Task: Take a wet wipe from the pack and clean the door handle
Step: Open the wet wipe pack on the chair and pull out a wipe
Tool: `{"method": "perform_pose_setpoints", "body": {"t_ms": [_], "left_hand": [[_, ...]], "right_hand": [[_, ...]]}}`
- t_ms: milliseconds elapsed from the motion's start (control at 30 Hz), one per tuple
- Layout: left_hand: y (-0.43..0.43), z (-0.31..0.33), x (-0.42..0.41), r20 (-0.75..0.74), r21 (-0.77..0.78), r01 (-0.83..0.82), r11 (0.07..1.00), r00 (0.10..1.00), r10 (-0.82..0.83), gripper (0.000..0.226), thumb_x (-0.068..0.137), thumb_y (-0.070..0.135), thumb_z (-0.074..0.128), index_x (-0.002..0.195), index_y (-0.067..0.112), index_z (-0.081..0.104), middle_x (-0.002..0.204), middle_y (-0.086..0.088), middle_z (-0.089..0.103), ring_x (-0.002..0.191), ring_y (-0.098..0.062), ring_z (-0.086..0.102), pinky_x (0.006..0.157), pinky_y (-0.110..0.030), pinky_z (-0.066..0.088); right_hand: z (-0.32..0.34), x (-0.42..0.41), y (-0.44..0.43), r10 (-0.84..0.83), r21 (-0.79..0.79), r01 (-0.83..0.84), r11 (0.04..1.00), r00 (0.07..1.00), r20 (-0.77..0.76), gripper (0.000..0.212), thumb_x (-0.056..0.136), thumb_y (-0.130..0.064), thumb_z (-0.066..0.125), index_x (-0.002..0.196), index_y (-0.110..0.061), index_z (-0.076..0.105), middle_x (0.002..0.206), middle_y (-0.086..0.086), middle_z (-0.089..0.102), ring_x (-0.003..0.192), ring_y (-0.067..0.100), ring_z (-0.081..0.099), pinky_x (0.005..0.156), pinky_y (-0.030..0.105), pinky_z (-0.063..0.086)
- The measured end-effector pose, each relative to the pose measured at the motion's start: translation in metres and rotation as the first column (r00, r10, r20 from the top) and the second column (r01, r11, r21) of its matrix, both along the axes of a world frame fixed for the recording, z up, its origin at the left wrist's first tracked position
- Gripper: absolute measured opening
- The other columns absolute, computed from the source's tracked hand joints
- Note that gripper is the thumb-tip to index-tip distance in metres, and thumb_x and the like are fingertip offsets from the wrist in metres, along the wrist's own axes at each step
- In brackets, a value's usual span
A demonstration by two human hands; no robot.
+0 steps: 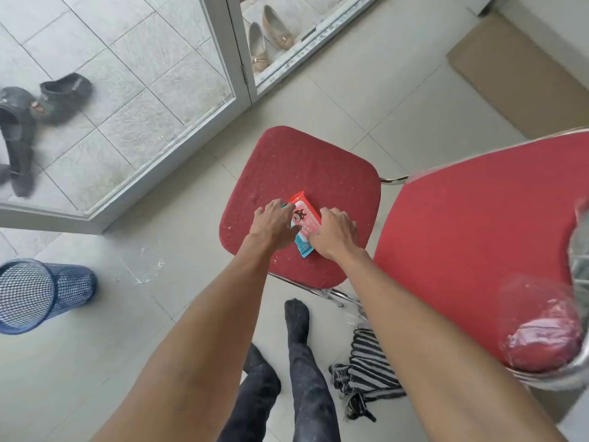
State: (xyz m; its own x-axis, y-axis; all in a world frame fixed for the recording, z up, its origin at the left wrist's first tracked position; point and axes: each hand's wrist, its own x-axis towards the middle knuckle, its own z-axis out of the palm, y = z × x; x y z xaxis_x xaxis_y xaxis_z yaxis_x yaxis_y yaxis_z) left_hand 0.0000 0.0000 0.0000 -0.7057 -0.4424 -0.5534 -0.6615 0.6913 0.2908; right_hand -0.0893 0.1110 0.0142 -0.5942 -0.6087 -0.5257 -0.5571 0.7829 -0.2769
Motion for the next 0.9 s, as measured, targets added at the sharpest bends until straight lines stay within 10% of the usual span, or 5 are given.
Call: {"method": "perform_pose_setpoints", "body": {"t_ms": [900], "left_hand": [[0.000, -0.070, 0.003, -0.212, 0.065, -0.156, 0.986, 0.963, 0.166, 0.068, 0.082, 0.008, 0.070, 0.142, 0.015, 0.039, 0.145, -0.006, 0.043, 0.134, -0.026, 0.040, 0.105, -0.043, 0.042]], "right_hand": [[-0.068, 0.020, -0.024, -0.024, -0.175, -0.005, 0.985, 0.986, -0.164, 0.038, 0.078, -0.040, 0.074, 0.098, -0.008, 0.068, 0.092, 0.013, 0.066, 0.086, 0.031, 0.063, 0.069, 0.036, 0.050]]}}
